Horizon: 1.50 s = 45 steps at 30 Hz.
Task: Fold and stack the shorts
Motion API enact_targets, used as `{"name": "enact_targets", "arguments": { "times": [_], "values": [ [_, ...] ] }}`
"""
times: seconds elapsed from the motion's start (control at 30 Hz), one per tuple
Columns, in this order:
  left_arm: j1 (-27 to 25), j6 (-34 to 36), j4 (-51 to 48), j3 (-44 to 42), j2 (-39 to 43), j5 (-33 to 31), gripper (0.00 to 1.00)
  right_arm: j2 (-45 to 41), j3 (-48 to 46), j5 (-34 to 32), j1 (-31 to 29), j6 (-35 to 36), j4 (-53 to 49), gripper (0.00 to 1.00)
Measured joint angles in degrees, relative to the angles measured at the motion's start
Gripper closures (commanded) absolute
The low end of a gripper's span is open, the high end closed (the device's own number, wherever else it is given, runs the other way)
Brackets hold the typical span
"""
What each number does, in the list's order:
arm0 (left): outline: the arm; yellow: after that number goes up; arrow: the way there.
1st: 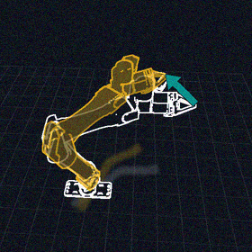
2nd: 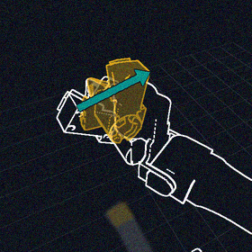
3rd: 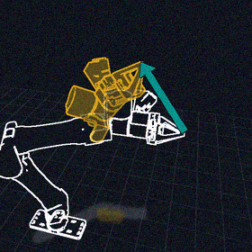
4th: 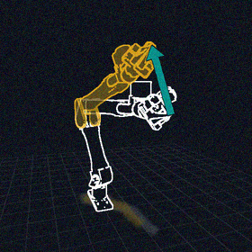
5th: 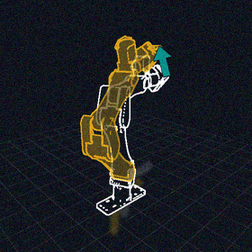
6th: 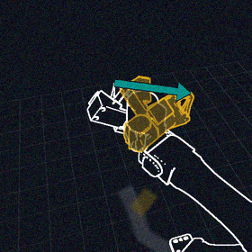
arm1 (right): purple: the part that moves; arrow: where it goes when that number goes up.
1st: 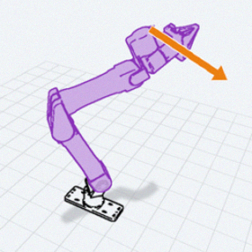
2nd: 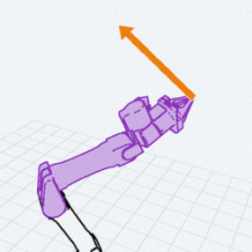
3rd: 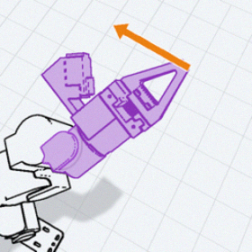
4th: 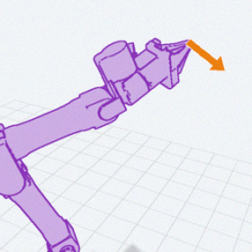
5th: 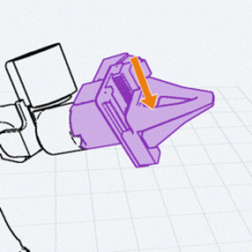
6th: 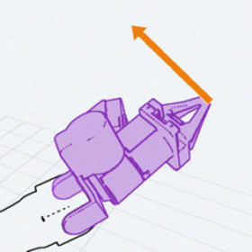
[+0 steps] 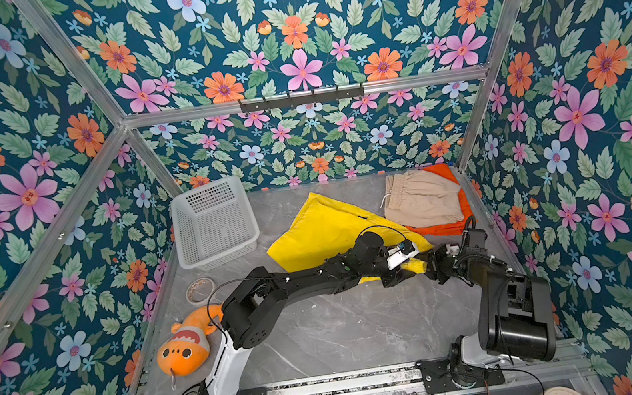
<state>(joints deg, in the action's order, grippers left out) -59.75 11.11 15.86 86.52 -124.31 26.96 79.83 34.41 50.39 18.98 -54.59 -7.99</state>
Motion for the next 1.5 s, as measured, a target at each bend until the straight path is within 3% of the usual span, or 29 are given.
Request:
{"name": "enact_targets", "arguments": {
  "times": [0.1, 0.27, 0.57, 0.8, 1.03, 1.17, 1.5],
  "values": [
    [3.13, -6.16, 1.70, -2.34, 4.68, 0.92, 0.32, -5.33, 4.63, -4.15, 0.00, 6.93, -11.04, 0.86],
    [9.29, -15.26, 1.88, -7.37, 13.00, 1.05, 0.33, -10.88, 11.93, -12.15, 0.00, 17.86, -31.28, 0.89],
    [21.51, -28.09, -14.36, -10.80, 19.47, -6.99, 0.36, -14.27, 30.10, -28.11, -0.04, 30.42, -58.25, 0.89],
    [24.98, -32.98, -20.94, -15.89, 18.38, -6.16, 0.35, -8.24, 41.86, -36.06, -4.07, 35.69, -65.92, 0.89],
    [25.27, -36.59, -20.59, -19.06, 14.88, -1.75, 0.37, -0.70, 52.41, -42.97, -17.18, 36.26, -68.26, 0.89],
    [25.31, -37.92, -18.93, -21.20, 13.79, -0.22, 0.43, 3.26, 56.22, -46.73, -24.11, 35.12, -68.74, 0.89],
    [25.49, -41.20, -8.94, -25.33, 11.93, 3.56, 0.68, 14.32, 66.07, -51.87, -40.33, 30.36, -70.14, 0.88]
  ]
}}
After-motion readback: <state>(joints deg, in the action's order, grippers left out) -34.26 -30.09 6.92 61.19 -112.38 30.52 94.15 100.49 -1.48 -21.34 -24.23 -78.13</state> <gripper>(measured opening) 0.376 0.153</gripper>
